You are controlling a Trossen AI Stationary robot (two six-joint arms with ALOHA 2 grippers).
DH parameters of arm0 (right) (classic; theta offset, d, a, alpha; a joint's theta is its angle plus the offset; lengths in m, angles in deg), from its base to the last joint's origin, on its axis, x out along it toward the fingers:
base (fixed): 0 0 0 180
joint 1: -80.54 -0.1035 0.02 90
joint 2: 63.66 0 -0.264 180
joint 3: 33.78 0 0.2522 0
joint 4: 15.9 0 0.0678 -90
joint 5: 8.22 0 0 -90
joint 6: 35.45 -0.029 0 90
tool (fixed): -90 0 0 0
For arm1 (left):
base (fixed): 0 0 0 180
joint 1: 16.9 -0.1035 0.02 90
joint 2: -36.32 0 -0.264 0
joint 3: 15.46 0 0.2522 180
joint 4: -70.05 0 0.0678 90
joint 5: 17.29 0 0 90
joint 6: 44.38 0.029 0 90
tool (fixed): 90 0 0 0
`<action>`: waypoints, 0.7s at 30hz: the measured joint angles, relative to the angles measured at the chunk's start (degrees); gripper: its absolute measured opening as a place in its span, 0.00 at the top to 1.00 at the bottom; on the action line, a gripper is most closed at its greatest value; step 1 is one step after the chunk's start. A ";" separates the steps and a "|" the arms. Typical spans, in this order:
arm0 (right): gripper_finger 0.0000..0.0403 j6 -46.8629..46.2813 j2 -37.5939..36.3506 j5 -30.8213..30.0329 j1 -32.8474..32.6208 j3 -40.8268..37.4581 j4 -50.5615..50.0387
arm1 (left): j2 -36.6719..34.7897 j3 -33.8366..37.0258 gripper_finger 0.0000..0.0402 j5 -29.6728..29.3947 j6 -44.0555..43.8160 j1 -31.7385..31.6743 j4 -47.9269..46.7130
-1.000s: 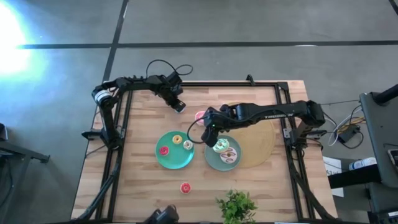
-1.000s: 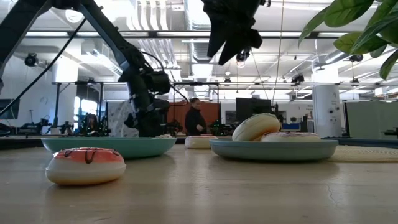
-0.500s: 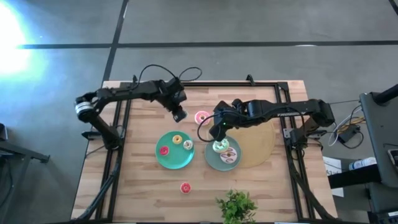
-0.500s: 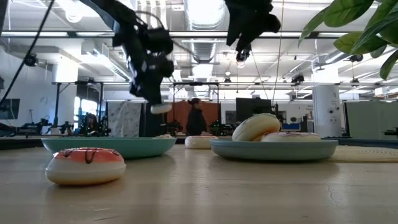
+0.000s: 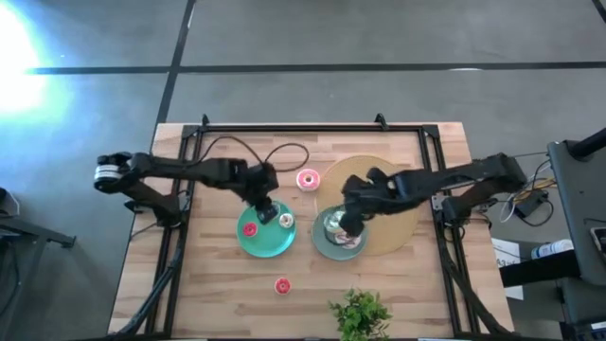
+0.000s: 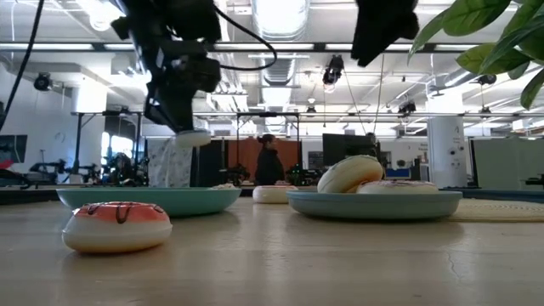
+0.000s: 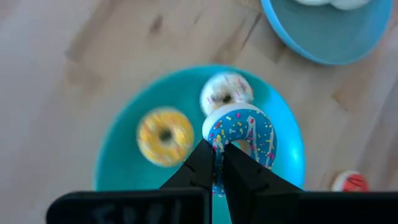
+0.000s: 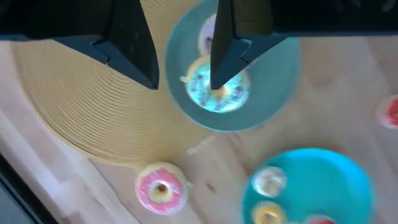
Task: Pick & Place donuts
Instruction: Put the small blue donut on the blue plate
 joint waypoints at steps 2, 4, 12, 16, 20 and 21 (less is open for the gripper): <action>0.68 -0.80 -3.61 -0.56 -1.97 -3.12 2.54 | -1.08 0.98 1.00 -0.89 -5.09 1.92 0.48; 0.70 -2.52 -7.71 -0.75 -3.77 -6.38 5.43 | -1.66 1.64 1.00 -2.56 -8.30 3.68 0.41; 0.70 -6.83 -18.46 -1.26 -8.22 -20.06 17.20 | -0.38 2.15 1.00 -6.31 -17.34 7.73 -0.48; 0.69 -7.44 -19.16 -0.99 -9.28 -24.21 21.99 | 1.05 2.15 1.00 -7.20 -19.97 10.10 -0.41; 0.69 -7.41 -18.41 -0.88 -9.96 -25.10 23.96 | 2.67 2.83 1.00 -7.86 -20.17 10.55 -3.31; 0.69 -7.39 -18.18 -0.82 -10.07 -25.16 23.94 | 2.80 3.39 1.00 -8.03 -20.29 10.50 -4.42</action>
